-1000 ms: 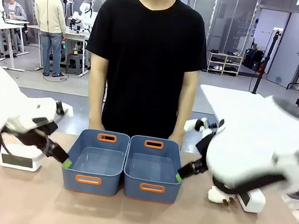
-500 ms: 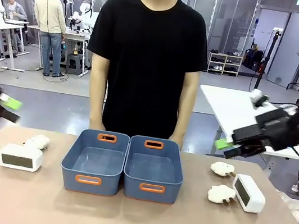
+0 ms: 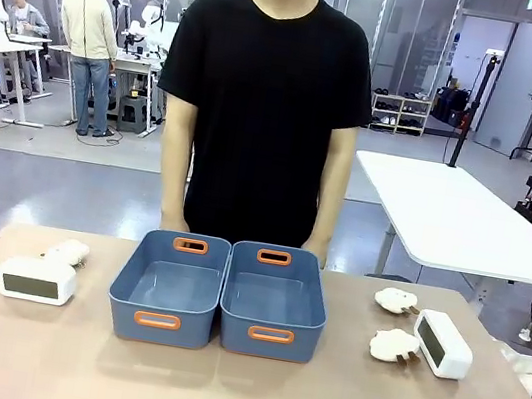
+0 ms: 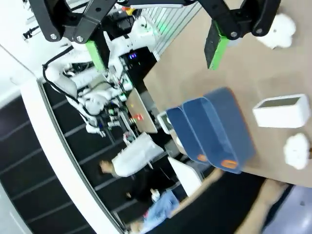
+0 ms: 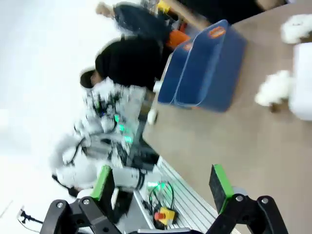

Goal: Sort the digital clocks into the basket.
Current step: Pick up the Digital clock from the table and place it into the empty Plastic storage basket.

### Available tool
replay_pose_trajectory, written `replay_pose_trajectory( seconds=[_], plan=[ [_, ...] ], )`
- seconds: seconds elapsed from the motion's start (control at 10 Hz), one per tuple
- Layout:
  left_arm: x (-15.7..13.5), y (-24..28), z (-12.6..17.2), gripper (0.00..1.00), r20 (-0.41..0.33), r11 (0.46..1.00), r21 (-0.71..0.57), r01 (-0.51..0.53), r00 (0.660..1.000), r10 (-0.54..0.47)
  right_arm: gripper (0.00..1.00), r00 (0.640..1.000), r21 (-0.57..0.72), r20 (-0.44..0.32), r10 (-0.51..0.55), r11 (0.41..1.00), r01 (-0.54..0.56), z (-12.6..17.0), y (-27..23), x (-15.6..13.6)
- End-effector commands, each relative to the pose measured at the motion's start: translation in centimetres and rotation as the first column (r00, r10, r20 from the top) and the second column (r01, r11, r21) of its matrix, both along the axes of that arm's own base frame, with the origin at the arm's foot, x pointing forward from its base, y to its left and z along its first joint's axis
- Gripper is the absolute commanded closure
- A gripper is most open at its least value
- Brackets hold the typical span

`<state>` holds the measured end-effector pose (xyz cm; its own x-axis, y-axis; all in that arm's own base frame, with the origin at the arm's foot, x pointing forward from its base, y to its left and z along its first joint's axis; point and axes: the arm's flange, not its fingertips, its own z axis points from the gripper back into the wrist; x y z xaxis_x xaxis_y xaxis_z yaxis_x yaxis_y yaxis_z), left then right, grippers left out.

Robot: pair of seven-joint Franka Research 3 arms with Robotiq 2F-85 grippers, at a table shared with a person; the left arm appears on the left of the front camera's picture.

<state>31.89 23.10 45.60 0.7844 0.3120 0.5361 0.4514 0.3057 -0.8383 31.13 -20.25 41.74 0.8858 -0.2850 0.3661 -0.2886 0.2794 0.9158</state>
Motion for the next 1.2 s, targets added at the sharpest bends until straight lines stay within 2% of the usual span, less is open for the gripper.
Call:
replay_pose_trajectory(
  seconds=[0.0, 0.1, 0.2, 1.1],
  plan=[
    [-1.5, 0.7, 0.2, 0.0, 0.035, 0.997, 0.01, -0.072, 0.997, 0.072, 0.0, 0.994, 0.019, 0.051, -0.091, 0.996, 0.091, -0.2, -1.5, -0.9],
    [-1.3, 1.0, -0.2, 0.0, 0.042, 0.995, 0.005, -0.105, 0.994, 0.104, 0.0, 0.993, 0.005, 0.061, -0.102, 0.995, 0.102, -0.1, -1.6, -0.1],
    [-1.4, 1.6, -0.2, 0.0, 0.001, 0.999, 0.009, -0.052, 0.999, 0.052, 0.0, 0.998, 0.015, 0.004, -0.069, 0.998, 0.069, -0.6, -2.4, -1.7],
    [-1.4, 1.6, -0.2, 0.0, 0.001, 0.999, 0.009, -0.052, 0.999, 0.052, 0.0, 0.998, 0.015, 0.004, -0.069, 0.998, 0.069, -0.6, -2.4, -1.7]
  ],
)
